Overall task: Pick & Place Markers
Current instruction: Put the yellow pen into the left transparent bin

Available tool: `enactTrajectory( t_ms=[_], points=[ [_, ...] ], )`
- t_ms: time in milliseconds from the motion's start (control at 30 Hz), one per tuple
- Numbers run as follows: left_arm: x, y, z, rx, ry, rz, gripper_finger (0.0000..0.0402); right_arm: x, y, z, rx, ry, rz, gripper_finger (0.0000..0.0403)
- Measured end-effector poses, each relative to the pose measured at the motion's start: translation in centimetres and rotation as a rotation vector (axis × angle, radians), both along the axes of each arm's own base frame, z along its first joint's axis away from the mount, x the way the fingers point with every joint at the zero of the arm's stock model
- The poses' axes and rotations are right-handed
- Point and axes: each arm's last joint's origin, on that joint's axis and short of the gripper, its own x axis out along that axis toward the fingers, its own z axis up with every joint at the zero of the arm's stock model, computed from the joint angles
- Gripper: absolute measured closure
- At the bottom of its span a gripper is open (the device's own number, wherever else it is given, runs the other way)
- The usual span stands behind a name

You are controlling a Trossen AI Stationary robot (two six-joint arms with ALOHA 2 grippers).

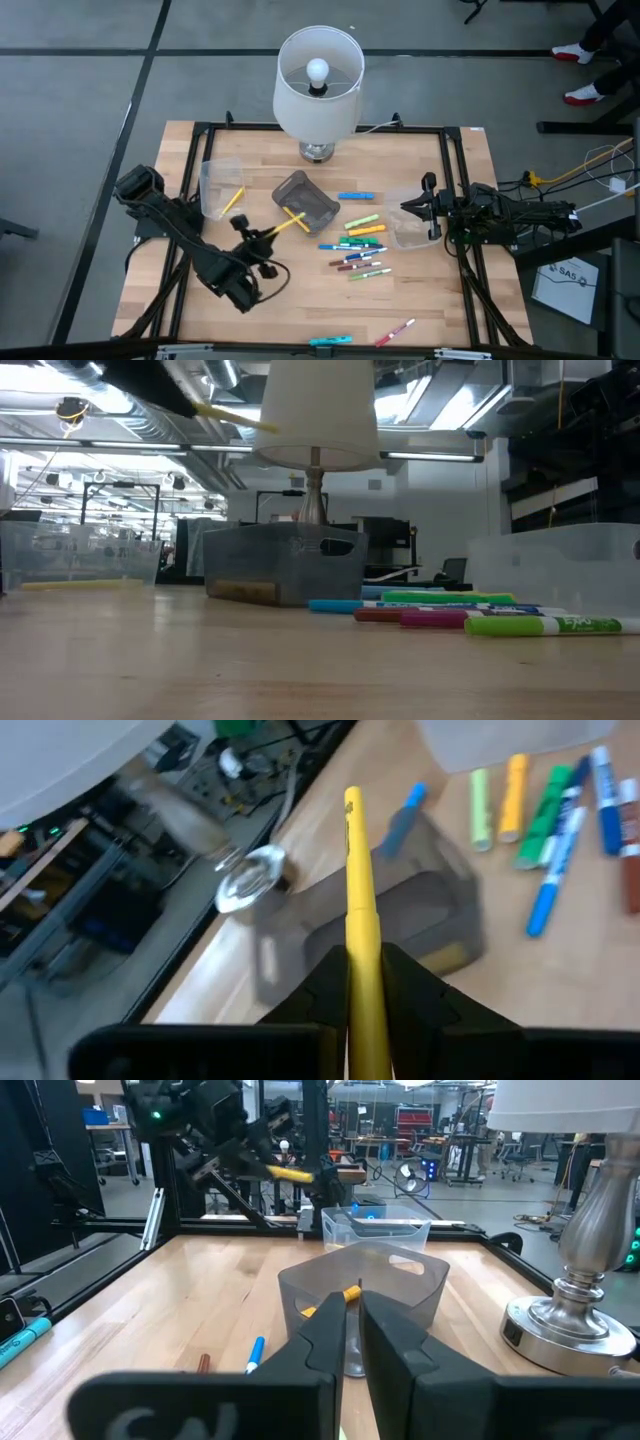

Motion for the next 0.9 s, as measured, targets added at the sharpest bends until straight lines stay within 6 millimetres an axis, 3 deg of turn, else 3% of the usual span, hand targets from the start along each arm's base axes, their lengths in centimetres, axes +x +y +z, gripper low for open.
enactTrajectory(
  t_ms=[233,367,667,900],
  points=[
    [-2.4,1.6,0.8,0.027,-0.024,0.138,0.0362,0.0,0.0,0.0,0.0,0.001,0.0,0.0368],
    [-2.6,2.1,0.9,0.024,-0.045,0.16,0.0367,0.0,0.0,0.0,0.0,0.0,0.0,0.0368],
    [-1.4,4.7,0.9,-0.028,0.112,0.296,0.0367,0.0,0.0,0.0,0.0,0.001,0.0,0.0368],
    [-0.4,8.0,1.3,-0.056,0.324,0.374,0.0364,0.0,0.0,0.0,0.0,0.0,0.0,0.0368]
  ],
)
